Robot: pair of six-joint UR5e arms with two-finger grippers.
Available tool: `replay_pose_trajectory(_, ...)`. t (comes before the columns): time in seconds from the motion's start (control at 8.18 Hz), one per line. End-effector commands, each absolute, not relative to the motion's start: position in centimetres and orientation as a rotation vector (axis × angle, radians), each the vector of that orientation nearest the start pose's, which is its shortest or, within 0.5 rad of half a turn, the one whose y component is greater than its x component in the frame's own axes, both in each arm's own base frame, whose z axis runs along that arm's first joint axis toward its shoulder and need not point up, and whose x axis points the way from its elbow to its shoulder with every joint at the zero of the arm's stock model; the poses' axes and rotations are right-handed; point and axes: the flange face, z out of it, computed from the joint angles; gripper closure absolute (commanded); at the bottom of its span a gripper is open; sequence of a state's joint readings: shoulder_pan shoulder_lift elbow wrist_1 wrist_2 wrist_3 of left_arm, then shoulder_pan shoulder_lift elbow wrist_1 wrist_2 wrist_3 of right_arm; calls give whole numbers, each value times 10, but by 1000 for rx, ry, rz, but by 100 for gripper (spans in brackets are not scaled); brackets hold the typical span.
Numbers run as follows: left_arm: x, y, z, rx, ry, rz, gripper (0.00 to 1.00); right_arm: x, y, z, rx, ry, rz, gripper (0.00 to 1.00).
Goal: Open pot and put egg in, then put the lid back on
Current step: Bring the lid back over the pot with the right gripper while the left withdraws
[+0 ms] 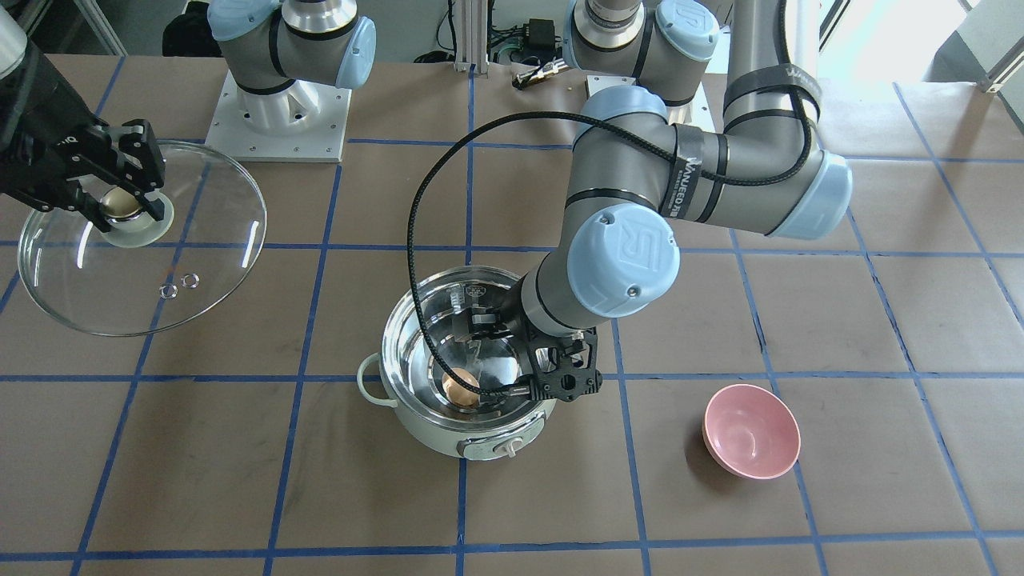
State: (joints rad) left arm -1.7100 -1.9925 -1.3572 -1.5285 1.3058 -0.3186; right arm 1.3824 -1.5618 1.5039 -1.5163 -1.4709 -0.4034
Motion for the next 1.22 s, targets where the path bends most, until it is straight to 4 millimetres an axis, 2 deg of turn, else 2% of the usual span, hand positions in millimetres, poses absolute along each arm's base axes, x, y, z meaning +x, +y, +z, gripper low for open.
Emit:
replay_pose_trajectory(0.0,-184,-604,422,-326,3271,141,5,126,-516,505,-300,3000,-86,100)
replay_pose_trajectory(0.24,-173,-575,481,-300,3194,-55,6,190,-524,486,-366,2982,-125,100)
replay_pose_trajectory(0.37,-166,-564,490,-299,3134,-91,6,213,-531,471,-385,2975,-132,100)
replay_pose_trajectory(0.49,-166,-564,485,-299,3131,-118,5,237,-535,461,-391,2969,-146,100)
replay_pose_trajectory(0.61,-166,-563,486,-290,3132,-137,0,264,-535,450,-423,2964,-153,100)
replay_pose_trajectory(0.73,-165,-558,491,-278,3130,-148,0,283,-538,436,-470,2970,-126,100)
replay_pose_trajectory(0.86,-164,-555,485,-265,3123,-132,0,304,-542,432,-518,2970,-124,100)
replay_pose_trajectory(0.98,-164,-550,485,-267,3121,-130,0,323,-548,428,-546,2965,-121,100)
replay_pose_trajectory(1.1,-164,-554,479,-277,3122,-125,0,328,-555,418,-548,2970,-103,100)
